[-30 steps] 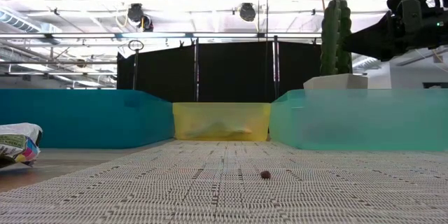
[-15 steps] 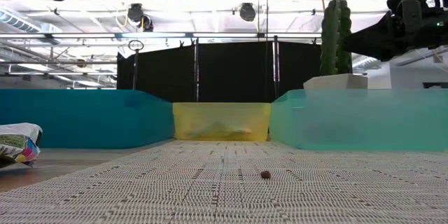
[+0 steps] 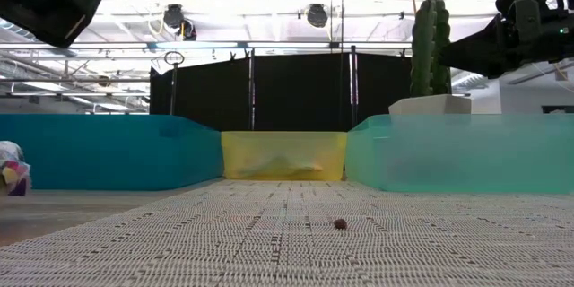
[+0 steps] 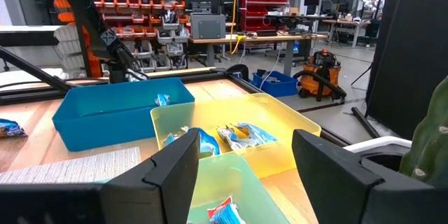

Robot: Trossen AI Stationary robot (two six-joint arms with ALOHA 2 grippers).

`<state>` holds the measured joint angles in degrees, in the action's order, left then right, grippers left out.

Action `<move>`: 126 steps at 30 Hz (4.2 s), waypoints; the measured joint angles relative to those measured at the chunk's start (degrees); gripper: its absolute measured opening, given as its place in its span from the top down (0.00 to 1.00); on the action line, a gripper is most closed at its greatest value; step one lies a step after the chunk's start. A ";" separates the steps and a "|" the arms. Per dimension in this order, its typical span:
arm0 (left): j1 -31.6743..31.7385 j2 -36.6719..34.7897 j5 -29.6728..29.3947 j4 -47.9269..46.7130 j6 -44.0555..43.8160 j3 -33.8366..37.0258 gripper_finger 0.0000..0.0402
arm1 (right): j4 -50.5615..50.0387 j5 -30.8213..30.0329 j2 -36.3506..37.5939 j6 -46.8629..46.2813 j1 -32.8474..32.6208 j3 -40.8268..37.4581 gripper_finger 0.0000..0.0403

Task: Pick and place Granola Bars by type
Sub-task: Put the blue granola bar into the blue bin

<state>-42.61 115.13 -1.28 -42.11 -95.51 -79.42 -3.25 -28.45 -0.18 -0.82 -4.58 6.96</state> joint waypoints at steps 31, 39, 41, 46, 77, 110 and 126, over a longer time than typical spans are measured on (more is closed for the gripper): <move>0.64 -4.80 -3.96 -8.06 0.97 0.17 0.99 | 0.00 0.02 0.02 0.00 -0.02 0.00 0.45; 3.44 -17.56 -8.66 -18.87 3.32 0.13 0.99 | 0.00 0.00 0.00 0.02 -0.02 0.00 0.45; 4.67 -20.69 -9.44 -21.57 5.18 0.13 1.00 | -0.02 0.02 0.00 0.00 -0.02 0.00 0.45; 8.42 -26.49 -10.70 -28.56 11.15 0.13 1.00 | 0.00 0.01 0.01 0.00 -0.01 0.00 0.45; 41.35 -49.72 -5.72 -47.89 78.26 0.04 1.00 | -0.01 0.01 0.00 0.01 0.00 0.01 0.45; 63.71 -36.07 -1.05 -27.62 121.42 11.78 1.00 | 0.00 0.00 0.02 0.00 0.00 0.00 0.45; 61.10 -36.13 4.27 -14.90 118.41 21.67 1.00 | 0.00 0.02 0.00 0.00 -0.02 0.00 0.45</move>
<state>18.49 79.00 2.99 -57.01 22.90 -57.75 -3.25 -28.42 -0.19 -0.82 -4.60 6.96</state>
